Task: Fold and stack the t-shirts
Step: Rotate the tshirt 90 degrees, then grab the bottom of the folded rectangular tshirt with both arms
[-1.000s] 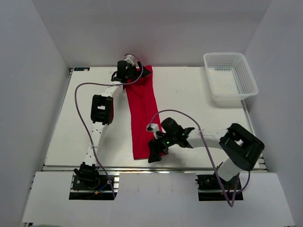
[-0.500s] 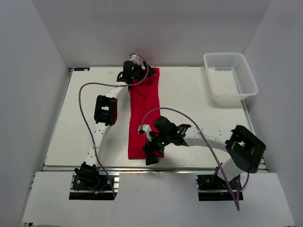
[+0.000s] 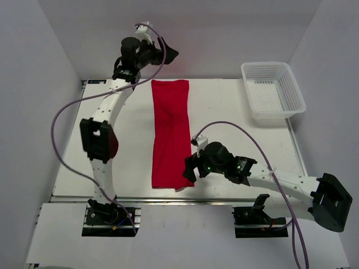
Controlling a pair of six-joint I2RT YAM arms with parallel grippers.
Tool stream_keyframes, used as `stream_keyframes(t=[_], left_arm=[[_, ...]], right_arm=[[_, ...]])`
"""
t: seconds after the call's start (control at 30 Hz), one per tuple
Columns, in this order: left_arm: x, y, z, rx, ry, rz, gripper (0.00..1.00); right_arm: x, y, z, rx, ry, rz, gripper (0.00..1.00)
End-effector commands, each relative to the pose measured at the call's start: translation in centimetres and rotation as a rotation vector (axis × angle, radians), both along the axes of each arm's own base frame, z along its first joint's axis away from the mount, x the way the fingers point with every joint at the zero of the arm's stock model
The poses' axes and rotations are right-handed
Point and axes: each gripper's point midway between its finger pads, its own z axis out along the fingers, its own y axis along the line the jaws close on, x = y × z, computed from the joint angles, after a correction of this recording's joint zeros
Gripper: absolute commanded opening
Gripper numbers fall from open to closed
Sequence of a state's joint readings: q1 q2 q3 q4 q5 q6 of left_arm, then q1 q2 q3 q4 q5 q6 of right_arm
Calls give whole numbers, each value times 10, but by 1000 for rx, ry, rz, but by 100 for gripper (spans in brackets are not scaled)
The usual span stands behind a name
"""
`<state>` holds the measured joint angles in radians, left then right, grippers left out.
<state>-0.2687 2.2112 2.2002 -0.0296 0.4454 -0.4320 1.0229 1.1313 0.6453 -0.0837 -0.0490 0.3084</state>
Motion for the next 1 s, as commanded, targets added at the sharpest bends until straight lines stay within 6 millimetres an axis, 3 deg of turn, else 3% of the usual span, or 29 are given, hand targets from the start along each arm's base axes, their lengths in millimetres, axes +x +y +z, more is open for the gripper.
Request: stream_keyframes(t=[0.0,0.03,0.07,0.1,0.13,0.17,0.2,0.27,0.3,0.37,0.4,0.5,0.67,0.9,0.97], left_arm=[[-74,14,-19,158,135,-13,99],[-94,18,-28,185,172,-5,99],[-127,27,-93,238,314,-1,99],[-148,34,-105,234,342,36,99],[-186,37,-74,192,266,32,99],[-202,39,-78,156,241,38,99],[-234,47,-135,164,367,52,99],[-269,62,-146,150,411,87,99],[-290,67,-182,182,496,95,99],[-315,70,-207,207,589,88,99],[-335,75,-230,250,679,88,99],[-369,84,-261,299,800,93,99],[-409,87,-290,297,873,71,99],[-443,86,-324,339,991,20,99],[-451,90,-334,365,1012,22,94]], right_arm=[[28,-20,-7,-4,16,-280,90],[27,-21,-10,-6,25,-279,90],[21,-21,-18,-3,69,-283,90],[18,-23,-26,-15,86,-283,90],[16,-19,-26,4,100,-268,90],[12,-16,-29,9,132,-260,90],[10,-16,-33,1,149,-262,90],[6,-15,-38,3,186,-264,88],[4,-13,-37,22,205,-271,87],[1,-16,-45,13,232,-284,87],[5,-11,-40,50,237,-303,87],[4,-11,-49,51,254,-316,86],[3,-12,-69,40,355,-408,79],[-3,-21,-79,29,386,-429,64],[-5,-24,-80,31,390,-426,57]])
